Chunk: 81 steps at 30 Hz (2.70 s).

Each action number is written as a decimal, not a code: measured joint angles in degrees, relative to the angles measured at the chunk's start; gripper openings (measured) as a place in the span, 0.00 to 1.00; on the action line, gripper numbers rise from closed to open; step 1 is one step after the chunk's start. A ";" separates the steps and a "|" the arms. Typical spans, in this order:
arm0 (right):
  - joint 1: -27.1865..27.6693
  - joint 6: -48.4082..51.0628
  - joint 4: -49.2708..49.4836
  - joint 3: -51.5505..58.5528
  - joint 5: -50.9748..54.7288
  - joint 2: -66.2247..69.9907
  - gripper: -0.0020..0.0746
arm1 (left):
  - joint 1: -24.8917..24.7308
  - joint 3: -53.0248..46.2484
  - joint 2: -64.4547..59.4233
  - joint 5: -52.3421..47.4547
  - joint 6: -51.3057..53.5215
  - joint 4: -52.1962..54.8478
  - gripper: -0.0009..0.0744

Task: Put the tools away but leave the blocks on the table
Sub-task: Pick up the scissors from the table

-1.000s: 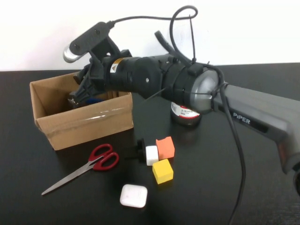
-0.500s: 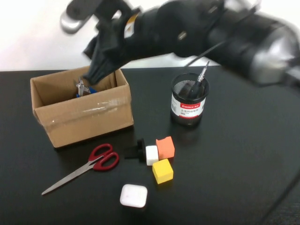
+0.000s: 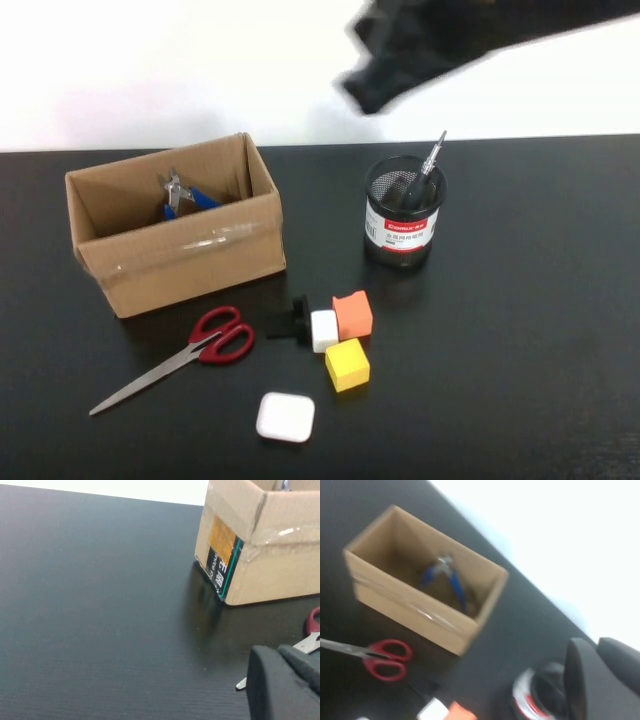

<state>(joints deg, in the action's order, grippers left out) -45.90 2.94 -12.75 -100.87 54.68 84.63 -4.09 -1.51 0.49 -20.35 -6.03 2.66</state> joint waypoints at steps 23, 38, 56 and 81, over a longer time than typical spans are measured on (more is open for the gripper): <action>-0.57 -10.17 -9.95 23.86 7.96 -25.65 0.02 | 0.00 0.00 0.00 0.00 0.00 0.00 0.01; 10.99 -10.77 -1.26 27.60 -0.67 -28.40 0.02 | 0.00 0.00 0.00 0.00 0.00 0.00 0.01; 45.67 -10.77 -4.08 73.21 -24.67 -79.36 0.02 | 0.00 0.00 0.00 0.00 0.00 0.00 0.01; 49.03 -2.94 9.63 102.33 -33.01 -85.34 0.02 | 0.00 0.00 0.00 0.00 0.00 0.00 0.01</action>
<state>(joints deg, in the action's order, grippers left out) 3.14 0.00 -3.12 1.46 21.67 -0.71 -4.09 -1.51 0.49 -20.35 -6.03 2.66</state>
